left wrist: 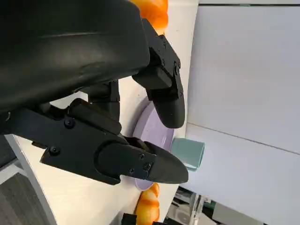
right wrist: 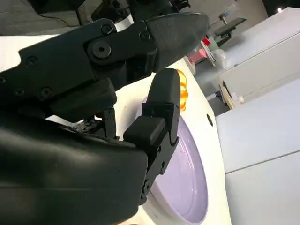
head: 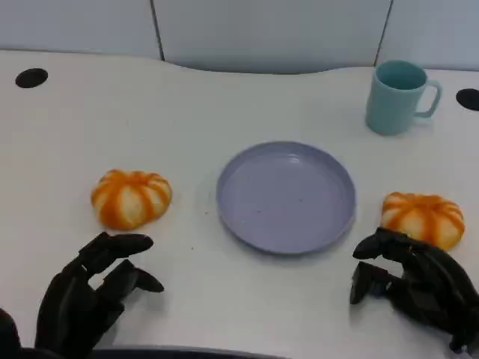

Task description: Grasp the bread from the table and place it into the plate.

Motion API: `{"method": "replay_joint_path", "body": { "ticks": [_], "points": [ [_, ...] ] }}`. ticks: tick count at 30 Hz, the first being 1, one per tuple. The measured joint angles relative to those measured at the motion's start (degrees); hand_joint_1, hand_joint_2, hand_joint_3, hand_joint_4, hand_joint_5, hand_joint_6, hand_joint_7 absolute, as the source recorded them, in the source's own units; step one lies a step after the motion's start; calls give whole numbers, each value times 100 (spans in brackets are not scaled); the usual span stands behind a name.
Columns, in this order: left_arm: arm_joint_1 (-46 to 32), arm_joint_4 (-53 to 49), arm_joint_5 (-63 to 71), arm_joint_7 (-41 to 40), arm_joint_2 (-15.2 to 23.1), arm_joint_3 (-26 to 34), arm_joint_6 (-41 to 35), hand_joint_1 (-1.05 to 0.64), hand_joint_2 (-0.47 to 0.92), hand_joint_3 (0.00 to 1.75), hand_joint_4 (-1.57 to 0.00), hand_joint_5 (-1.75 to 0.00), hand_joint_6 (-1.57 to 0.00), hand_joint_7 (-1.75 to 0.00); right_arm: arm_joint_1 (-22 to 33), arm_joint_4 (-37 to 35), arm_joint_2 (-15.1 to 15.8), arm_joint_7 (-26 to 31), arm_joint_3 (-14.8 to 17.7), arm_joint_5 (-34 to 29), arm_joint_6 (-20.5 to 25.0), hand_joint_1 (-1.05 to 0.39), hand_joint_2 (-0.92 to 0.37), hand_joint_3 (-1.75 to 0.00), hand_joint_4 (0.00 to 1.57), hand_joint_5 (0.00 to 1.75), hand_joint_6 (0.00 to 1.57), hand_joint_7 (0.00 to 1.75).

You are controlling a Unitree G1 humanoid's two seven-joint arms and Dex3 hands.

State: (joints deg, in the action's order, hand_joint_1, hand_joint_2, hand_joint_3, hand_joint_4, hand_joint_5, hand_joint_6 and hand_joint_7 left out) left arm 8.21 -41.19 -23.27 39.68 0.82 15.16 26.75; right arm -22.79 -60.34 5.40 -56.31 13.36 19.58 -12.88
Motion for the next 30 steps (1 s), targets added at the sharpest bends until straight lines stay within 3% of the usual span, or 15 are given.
{"method": "replay_joint_path", "body": {
  "ticks": [4, 8, 11, 22, 30],
  "points": [
    [1, 95, 74, -8, 39, -6, 127, -72, 92, 15, -34, -145, -46, -93, 3, 16, 0, 73, -30, -47, -45, -50, -92, -14, 64, 153, 75, 94],
    [-2, 329, 508, -261, 184, -111, 466, -72, 92, 16, -24, -127, -39, -77, 4, 13, 0, 67, -20, -22, -36, -50, -92, -15, 63, 152, 75, 93],
    [10, 558, 1035, -612, 362, -265, 795, -70, 92, 15, -17, -126, -36, -69, 8, 17, -1, 70, -22, -23, -45, -50, -92, -16, 61, 152, 74, 93],
    [270, 1511, 3683, -2595, 1231, -869, 942, -74, 92, 16, -2, -109, -33, -42, 14, 18, -12, 106, -33, -45, -87, -52, -92, -15, 62, 150, 74, 93],
    [887, 1383, 5203, -3863, 1906, -1448, 966, -81, 92, 17, -4, -56, -21, -7, 7, -7, -21, 65, -31, -62, -150, -51, -92, -14, 63, 149, 75, 92]
  ]
}}
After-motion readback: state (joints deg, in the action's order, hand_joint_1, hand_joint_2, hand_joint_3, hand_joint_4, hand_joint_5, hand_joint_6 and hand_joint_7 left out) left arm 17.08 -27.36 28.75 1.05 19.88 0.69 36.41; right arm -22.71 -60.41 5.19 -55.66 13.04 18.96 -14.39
